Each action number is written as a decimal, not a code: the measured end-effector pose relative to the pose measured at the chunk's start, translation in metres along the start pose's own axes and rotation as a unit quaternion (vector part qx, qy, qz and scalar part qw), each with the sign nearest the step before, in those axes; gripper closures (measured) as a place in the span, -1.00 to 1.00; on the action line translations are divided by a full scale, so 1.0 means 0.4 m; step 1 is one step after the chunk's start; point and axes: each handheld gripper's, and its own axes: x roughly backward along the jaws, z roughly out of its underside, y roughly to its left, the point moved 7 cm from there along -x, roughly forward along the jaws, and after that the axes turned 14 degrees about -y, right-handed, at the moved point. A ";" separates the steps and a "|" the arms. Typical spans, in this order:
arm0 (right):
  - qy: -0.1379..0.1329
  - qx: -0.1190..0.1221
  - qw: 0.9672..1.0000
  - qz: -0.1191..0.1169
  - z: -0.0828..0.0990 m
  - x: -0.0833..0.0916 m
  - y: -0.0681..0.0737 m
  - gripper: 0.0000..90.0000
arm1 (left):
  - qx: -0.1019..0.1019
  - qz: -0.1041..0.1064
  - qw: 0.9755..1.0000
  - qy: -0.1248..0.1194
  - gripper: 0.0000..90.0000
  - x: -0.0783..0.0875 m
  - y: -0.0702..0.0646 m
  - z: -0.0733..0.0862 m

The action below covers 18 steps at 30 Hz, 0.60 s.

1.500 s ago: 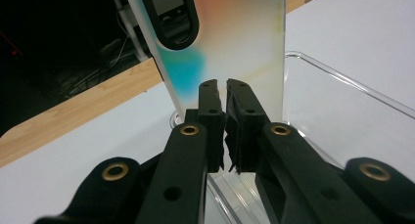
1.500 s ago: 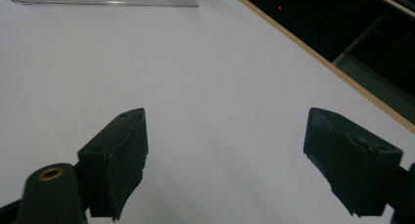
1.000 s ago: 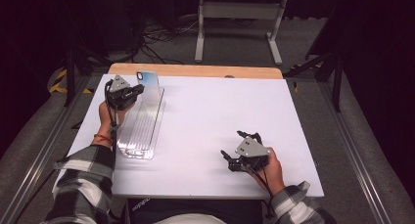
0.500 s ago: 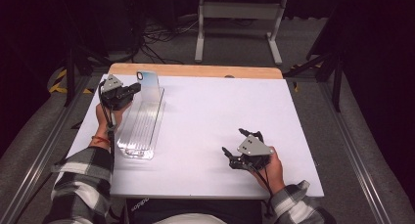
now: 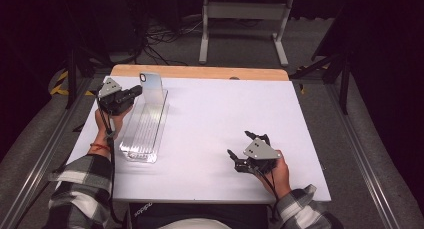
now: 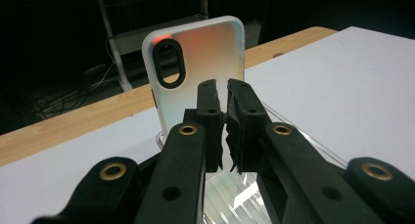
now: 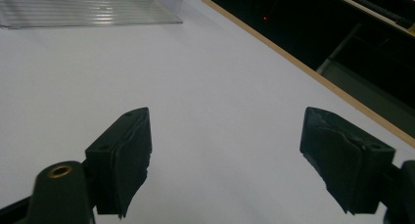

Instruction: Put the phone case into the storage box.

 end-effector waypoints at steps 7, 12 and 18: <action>-0.002 -0.003 1.000 0.003 -0.001 0.002 -0.002 -0.56 | 0.002 0.006 1.000 0.000 0.87 0.026 -0.009 0.010; -0.001 0.002 1.000 0.000 -0.002 0.001 0.001 -0.56 | 0.000 0.011 1.000 -0.007 0.87 0.030 -0.020 0.008; -0.002 0.001 1.000 -0.001 -0.002 0.003 0.000 -0.55 | -0.008 0.015 1.000 -0.005 0.83 0.032 -0.038 0.003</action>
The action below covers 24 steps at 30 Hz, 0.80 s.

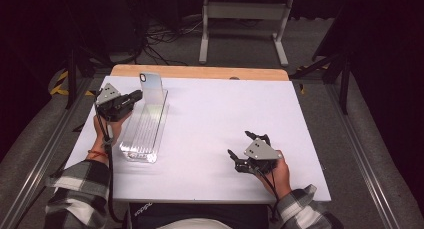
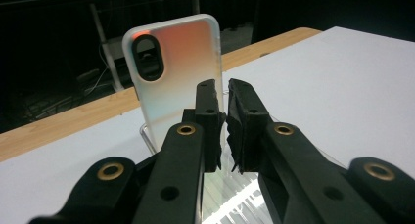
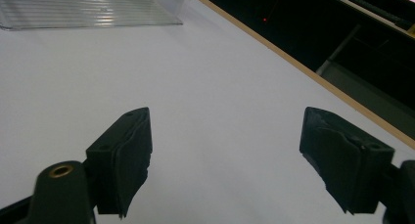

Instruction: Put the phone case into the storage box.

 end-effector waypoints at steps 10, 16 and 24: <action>0.000 0.004 1.000 -0.003 -0.002 -0.002 0.002 -0.55 | -0.001 0.002 1.000 -0.005 0.70 0.012 -0.014 -0.015; 0.000 0.004 1.000 -0.006 -0.002 -0.006 0.002 -0.57 | -0.007 0.009 1.000 -0.002 0.57 0.015 -0.027 -0.022; -0.003 0.005 1.000 -0.010 -0.006 -0.013 0.003 -0.57 | -0.016 0.021 1.000 -0.004 0.37 0.020 -0.046 -0.029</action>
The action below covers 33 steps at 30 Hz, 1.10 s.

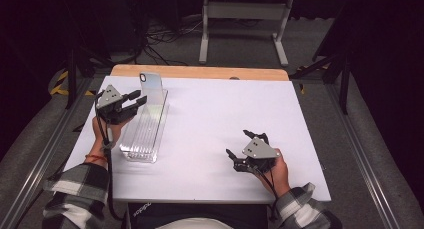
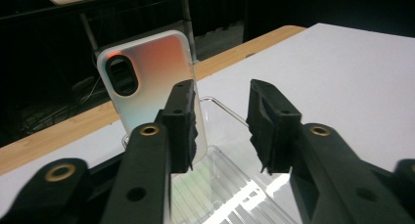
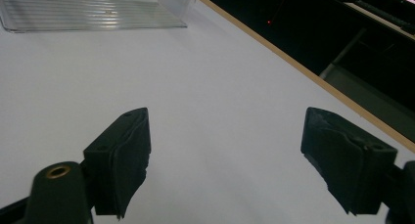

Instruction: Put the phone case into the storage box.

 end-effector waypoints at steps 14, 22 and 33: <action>0.002 -0.001 1.000 -0.005 0.000 -0.005 0.003 -0.57 | -0.013 0.006 1.000 -0.001 -0.21 -0.002 -0.016 -0.014; 0.003 0.000 1.000 -0.007 0.001 -0.006 0.003 -0.58 | -0.007 0.014 1.000 0.003 -0.41 -0.005 -0.025 -0.014; 0.006 -0.001 1.000 -0.012 0.003 -0.008 0.006 -0.59 | 0.008 0.017 1.000 0.001 -0.77 -0.011 -0.031 -0.013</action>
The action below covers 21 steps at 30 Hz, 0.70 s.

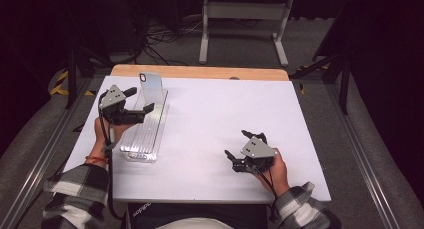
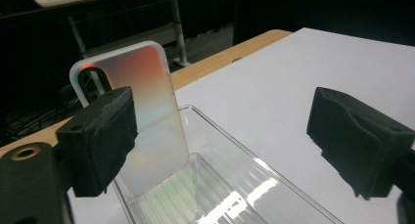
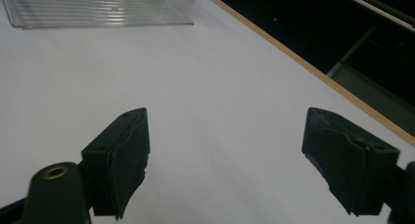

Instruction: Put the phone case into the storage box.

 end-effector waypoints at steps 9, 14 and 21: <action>0.000 0.001 1.000 -0.003 0.000 0.000 0.002 -0.59 | 0.003 0.007 1.000 0.004 -0.85 -0.008 -0.008 0.002; -0.001 0.000 1.000 -0.001 -0.001 0.001 0.000 -0.59 | 0.001 0.005 1.000 -0.002 -0.86 -0.004 -0.009 -0.004; -0.003 -0.001 1.000 0.000 -0.002 0.002 -0.001 -0.60 | -0.007 0.004 1.000 -0.016 -0.84 -0.001 -0.021 -0.020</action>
